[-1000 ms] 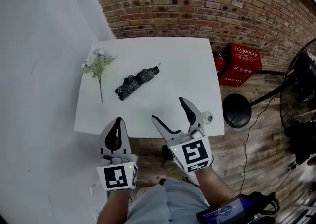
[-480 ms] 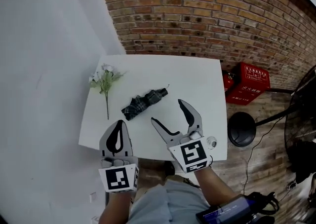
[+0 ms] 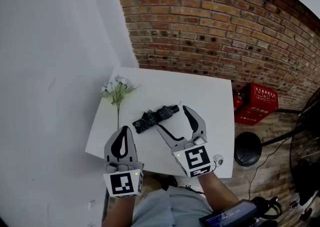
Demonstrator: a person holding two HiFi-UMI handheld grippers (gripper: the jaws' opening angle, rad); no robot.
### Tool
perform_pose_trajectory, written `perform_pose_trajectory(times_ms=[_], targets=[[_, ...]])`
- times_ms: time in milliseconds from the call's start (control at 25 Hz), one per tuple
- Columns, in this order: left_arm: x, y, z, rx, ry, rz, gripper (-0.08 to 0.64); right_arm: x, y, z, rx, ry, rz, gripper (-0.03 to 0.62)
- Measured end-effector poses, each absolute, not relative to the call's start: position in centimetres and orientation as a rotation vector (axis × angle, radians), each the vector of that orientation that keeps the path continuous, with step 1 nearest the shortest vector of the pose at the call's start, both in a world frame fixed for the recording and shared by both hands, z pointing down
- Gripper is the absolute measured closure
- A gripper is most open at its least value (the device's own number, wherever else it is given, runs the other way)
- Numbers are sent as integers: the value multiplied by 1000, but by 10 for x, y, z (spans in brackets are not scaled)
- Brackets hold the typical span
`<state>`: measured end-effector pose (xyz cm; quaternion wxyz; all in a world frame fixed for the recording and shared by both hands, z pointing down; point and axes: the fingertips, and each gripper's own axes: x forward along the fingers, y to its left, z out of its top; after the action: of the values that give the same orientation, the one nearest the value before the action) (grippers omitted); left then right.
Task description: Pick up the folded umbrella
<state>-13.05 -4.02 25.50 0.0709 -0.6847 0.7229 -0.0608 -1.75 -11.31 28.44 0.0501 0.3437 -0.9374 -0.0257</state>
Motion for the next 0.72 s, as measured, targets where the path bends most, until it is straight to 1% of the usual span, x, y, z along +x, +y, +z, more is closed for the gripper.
perform_pose_trajectory(times_ms=[280,720], targets=[[-161,-52,261,-2048,2221,-191,554,-44,-125,293,1004,-2843,-57,192],[-205,-95,305,-2143,2245,-253,554,-87,-161,343,989,-2758,41,192]])
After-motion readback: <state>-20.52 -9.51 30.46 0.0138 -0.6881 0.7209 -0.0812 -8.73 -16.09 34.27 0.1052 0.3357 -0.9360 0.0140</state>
